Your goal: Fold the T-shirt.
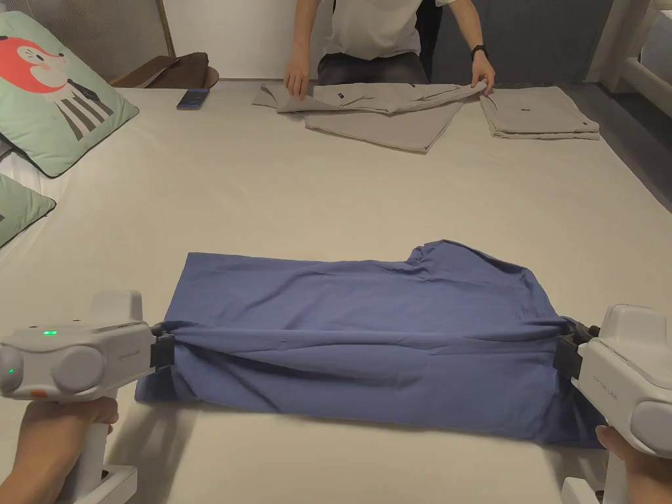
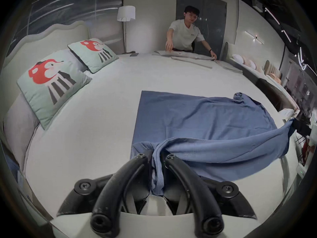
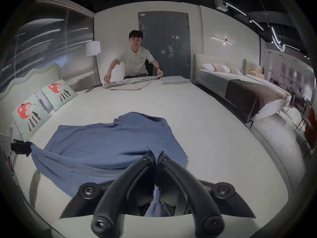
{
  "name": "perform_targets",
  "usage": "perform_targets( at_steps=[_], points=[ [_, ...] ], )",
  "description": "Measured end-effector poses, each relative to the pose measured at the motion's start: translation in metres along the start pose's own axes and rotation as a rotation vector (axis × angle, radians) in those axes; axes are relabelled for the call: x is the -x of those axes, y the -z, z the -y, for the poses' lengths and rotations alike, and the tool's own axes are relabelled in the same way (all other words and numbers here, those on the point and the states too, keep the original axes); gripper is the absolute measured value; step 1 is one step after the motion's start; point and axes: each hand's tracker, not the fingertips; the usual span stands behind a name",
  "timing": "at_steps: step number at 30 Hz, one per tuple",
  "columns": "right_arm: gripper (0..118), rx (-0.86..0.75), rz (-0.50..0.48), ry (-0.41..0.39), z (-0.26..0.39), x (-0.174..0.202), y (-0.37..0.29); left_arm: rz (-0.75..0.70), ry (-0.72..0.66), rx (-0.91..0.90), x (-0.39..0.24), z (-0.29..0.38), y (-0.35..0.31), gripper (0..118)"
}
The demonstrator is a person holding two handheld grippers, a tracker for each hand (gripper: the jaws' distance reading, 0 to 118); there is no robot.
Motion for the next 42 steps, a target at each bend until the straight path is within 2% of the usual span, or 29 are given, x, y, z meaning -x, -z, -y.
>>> perform_targets(
  at_steps=[8,17,18,19,20,21,22,23,24,26,27,29,33,38,40,41,42],
  points=[
    [2,0.151,0.045,0.015,0.006,-0.003,0.076,-0.021,0.031,0.141,-0.006,-0.011,0.074,5],
    [3,0.273,0.071,0.036,0.032,-0.009,0.107,-0.031,0.024,0.213,-0.005,-0.007,0.104,7],
    [8,0.266,0.068,0.042,0.032,-0.009,0.104,-0.030,0.023,0.214,-0.005,-0.008,0.103,14],
    [17,0.262,0.069,0.045,0.030,-0.010,0.100,-0.024,0.022,0.210,-0.005,-0.009,0.101,29],
    [34,0.257,0.068,0.052,0.026,-0.008,0.093,-0.022,0.018,0.208,-0.003,-0.010,0.098,52],
    [63,0.242,0.065,0.061,0.021,-0.006,0.085,-0.026,0.006,0.202,-0.004,-0.012,0.094,84],
    [83,0.218,0.055,0.067,0.016,-0.006,0.078,-0.028,0.004,0.193,-0.004,-0.014,0.089,106],
    [83,0.191,0.055,0.071,0.009,-0.005,0.069,-0.036,-0.002,0.167,-0.006,-0.016,0.082,110],
    [90,0.142,0.046,0.075,0.002,-0.003,0.058,-0.042,-0.007,0.129,-0.008,-0.019,0.071,112],
    [105,0.048,0.023,0.069,-0.011,0.004,0.031,-0.029,-0.010,0.010,-0.014,-0.024,0.043,108],
    [105,-0.013,0.002,0.062,-0.019,0.007,0.014,-0.011,-0.003,-0.039,-0.021,-0.027,0.022,108],
    [105,-0.082,-0.027,0.042,-0.029,0.016,-0.013,-0.013,0.020,-0.109,-0.031,-0.030,-0.009,108],
    [105,-0.261,-0.032,-0.005,-0.033,0.035,-0.071,0.000,0.016,-0.372,-0.046,-0.014,-0.074,108],
    [105,-0.351,-0.013,-0.071,-0.019,0.057,-0.116,0.044,-0.032,-0.610,-0.059,0.024,-0.121,108],
    [102,-0.379,-0.004,-0.096,-0.011,0.064,-0.126,0.029,-0.001,-0.655,-0.064,0.039,-0.124,107],
    [97,-0.381,-0.003,-0.100,-0.006,0.067,-0.127,0.010,0.008,-0.670,-0.066,0.047,-0.125,107],
    [90,-0.387,0.002,-0.111,-0.002,0.071,-0.131,0.003,0.016,-0.672,-0.069,0.053,-0.127,101]
  ],
)
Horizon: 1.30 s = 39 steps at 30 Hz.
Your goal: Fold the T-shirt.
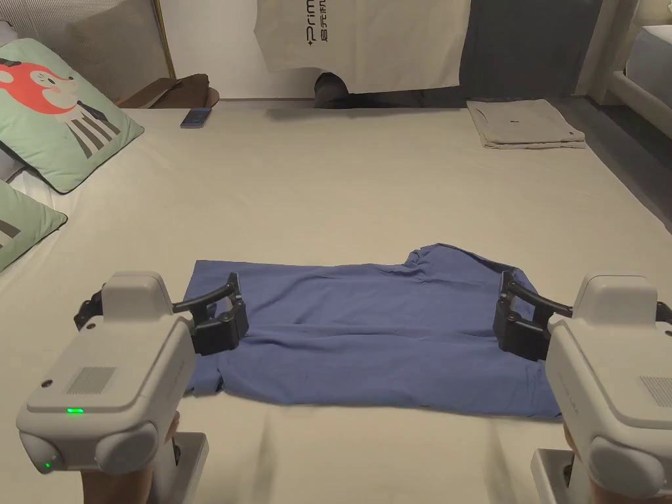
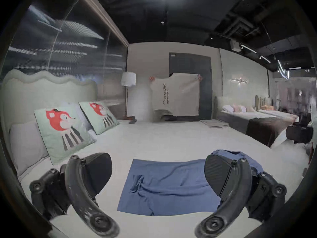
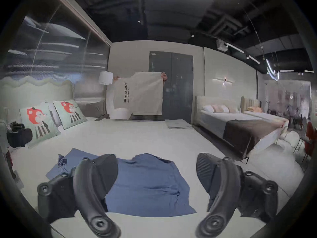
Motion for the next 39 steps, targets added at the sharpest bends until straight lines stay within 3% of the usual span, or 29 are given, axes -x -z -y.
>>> perform_targets(
  at_steps=[2,3,4,5,6,7,16,19,23,27,28,29,30,31,32,33,36,38,39],
  points=[
    [76,-0.016,-0.001,-0.018,0.004,0.006,-0.007,0.003,0.006,-0.011,-0.003,0.006,-0.008,69],
    [62,-0.018,0.004,-0.030,0.005,0.008,-0.008,0.003,0.005,-0.013,-0.004,0.007,-0.011,37],
    [50,-0.018,0.004,-0.031,0.006,0.010,-0.010,-0.002,0.002,-0.012,-0.005,0.008,-0.012,14],
    [37,-0.020,0.002,-0.032,0.007,0.012,-0.012,-0.024,-0.003,-0.006,-0.007,0.009,-0.012,2],
    [17,-0.023,0.001,-0.032,0.008,0.013,-0.012,-0.029,-0.006,-0.002,-0.008,0.011,-0.012,0],
    [0,-0.026,0.005,-0.034,0.009,0.014,-0.013,-0.025,-0.007,0.000,-0.007,0.012,-0.013,0],
    [0,-0.031,0.026,-0.045,0.010,0.015,-0.008,-0.021,-0.011,0.072,-0.003,0.014,-0.002,0],
    [0,-0.024,0.025,-0.035,0.012,0.010,-0.006,-0.035,0.006,0.233,0.010,0.016,0.019,0],
    [0,-0.006,0.022,-0.034,0.016,0.007,0.000,-0.003,-0.130,0.426,0.047,0.028,0.056,0],
    [0,0.020,0.029,-0.040,0.022,0.004,0.009,-0.015,-0.146,0.569,0.078,0.047,0.090,1],
    [0,0.027,0.031,-0.042,0.023,0.003,0.011,-0.023,-0.148,0.596,0.084,0.052,0.098,6],
    [0,0.035,0.035,-0.041,0.025,0.002,0.014,-0.041,-0.136,0.641,0.087,0.056,0.105,22],
    [0,0.043,0.036,-0.037,0.026,0.001,0.017,-0.049,-0.151,0.671,0.089,0.060,0.108,58],
    [0,0.050,0.037,-0.034,0.028,0.001,0.019,-0.048,-0.168,0.700,0.094,0.066,0.115,85],
    [0,0.060,0.040,-0.030,0.030,0.000,0.022,-0.057,-0.170,0.733,0.098,0.072,0.121,103],
    [0,0.068,0.042,-0.028,0.032,-0.001,0.025,-0.068,-0.172,0.747,0.100,0.078,0.125,109],
    [0,0.090,0.051,-0.029,0.038,-0.003,0.032,-0.095,-0.123,0.742,0.093,0.088,0.128,106],
    [0,0.105,0.053,-0.023,0.041,-0.005,0.036,-0.105,-0.114,0.765,0.094,0.101,0.137,93],
    [0,0.111,0.053,-0.022,0.042,-0.005,0.038,-0.099,-0.111,0.772,0.092,0.104,0.137,75]
  ],
)
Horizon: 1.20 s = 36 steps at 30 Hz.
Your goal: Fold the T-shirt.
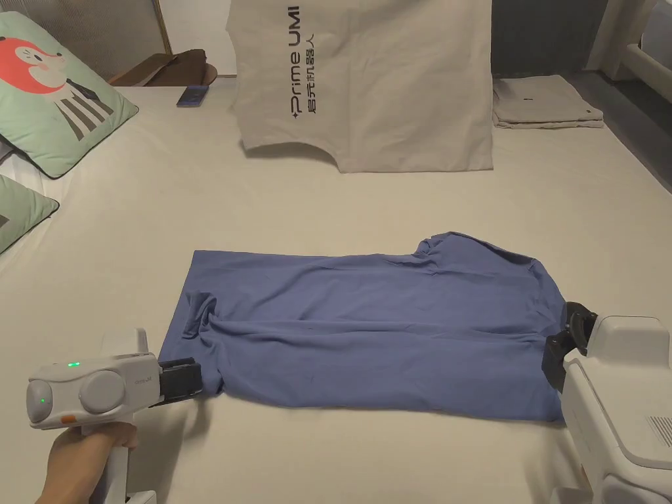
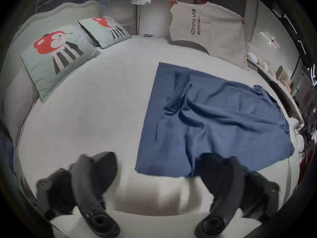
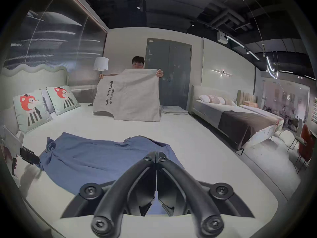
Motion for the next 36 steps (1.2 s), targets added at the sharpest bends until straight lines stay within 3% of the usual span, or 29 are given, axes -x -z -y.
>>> perform_targets(
  at_steps=[1,4,6,7,8,13,16,17,21,22,27,29,30,31,34,36],
  points=[
    [0,0.004,0.001,0.000,0.001,-0.001,0.001,0.003,0.002,0.001,-0.002,0.002,0.001,64],
    [0,0.013,0.002,0.000,0.003,-0.003,0.003,0.003,0.030,0.024,-0.009,0.006,0.006,55],
    [0,0.017,0.004,-0.001,0.004,-0.005,0.002,-0.009,0.063,0.005,-0.015,0.010,0.005,43],
    [0,0.018,0.005,0.000,0.005,-0.007,0.002,-0.002,0.080,-0.005,-0.016,0.010,0.005,31],
    [0,0.019,0.007,0.001,0.006,-0.008,0.003,0.006,0.090,-0.011,-0.019,0.010,0.003,11],
    [0,0.049,0.016,0.035,0.010,-0.023,0.006,0.004,0.118,-0.048,-0.025,0.002,-0.012,6],
    [2,0.187,0.003,0.094,0.020,-0.043,0.022,0.034,0.109,-0.087,-0.022,-0.005,-0.026,6],
    [11,0.257,0.006,0.112,0.027,-0.050,0.031,0.035,0.117,-0.094,-0.023,-0.007,-0.031,6],
    [101,0.443,-0.005,0.192,0.057,-0.069,0.059,0.040,0.141,-0.113,-0.026,-0.010,-0.046,6],
    [106,0.463,-0.001,0.207,0.064,-0.071,0.064,0.040,0.143,-0.113,-0.027,-0.010,-0.046,6],
    [101,0.559,-0.006,0.232,0.085,-0.072,0.085,0.040,0.138,-0.101,-0.026,-0.010,-0.043,6],
    [79,0.587,-0.013,0.240,0.088,-0.070,0.089,0.039,0.133,-0.098,-0.025,-0.008,-0.044,6],
    [57,0.598,-0.019,0.239,0.090,-0.069,0.090,0.040,0.130,-0.097,-0.025,-0.007,-0.044,6],
    [45,0.597,-0.020,0.234,0.090,-0.068,0.089,0.040,0.129,-0.096,-0.023,-0.008,-0.042,6],
    [32,0.577,-0.031,0.199,0.088,-0.063,0.082,0.036,0.128,-0.089,-0.022,-0.005,-0.042,6],
    [10,0.559,-0.065,0.211,0.085,-0.064,0.079,0.036,0.121,-0.088,-0.019,-0.005,-0.042,6]
  ],
)
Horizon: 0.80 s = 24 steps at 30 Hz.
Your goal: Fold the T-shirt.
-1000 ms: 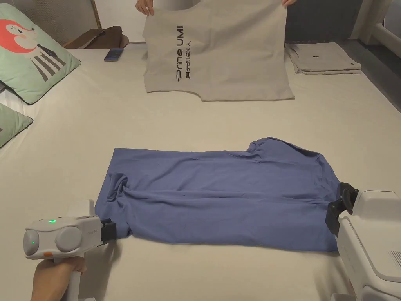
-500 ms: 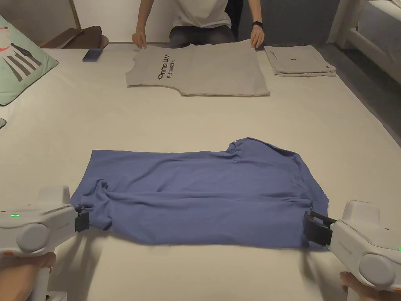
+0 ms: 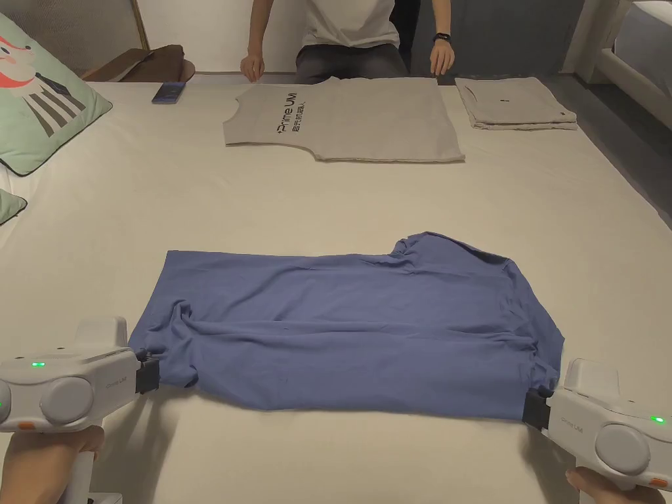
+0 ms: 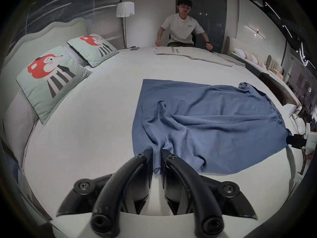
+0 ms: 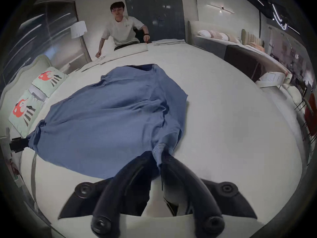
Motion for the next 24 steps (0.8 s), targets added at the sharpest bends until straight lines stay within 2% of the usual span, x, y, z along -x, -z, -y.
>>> perform_targets(
  at_steps=[4,12,19,24],
  points=[
    [7,-0.049,0.011,-0.036,-0.003,0.002,-0.016,0.003,-0.033,-0.008,0.006,0.004,-0.006,6],
    [6,-0.099,0.014,-0.041,0.008,-0.012,-0.062,0.010,-0.115,0.009,0.033,0.039,-0.034,5],
    [6,-0.057,0.019,-0.058,0.054,-0.020,-0.092,0.007,-0.143,0.051,0.044,0.092,-0.069,5],
    [7,0.002,0.041,-0.059,0.085,-0.023,-0.088,-0.024,-0.133,0.102,0.045,0.117,-0.071,5]
  ],
)
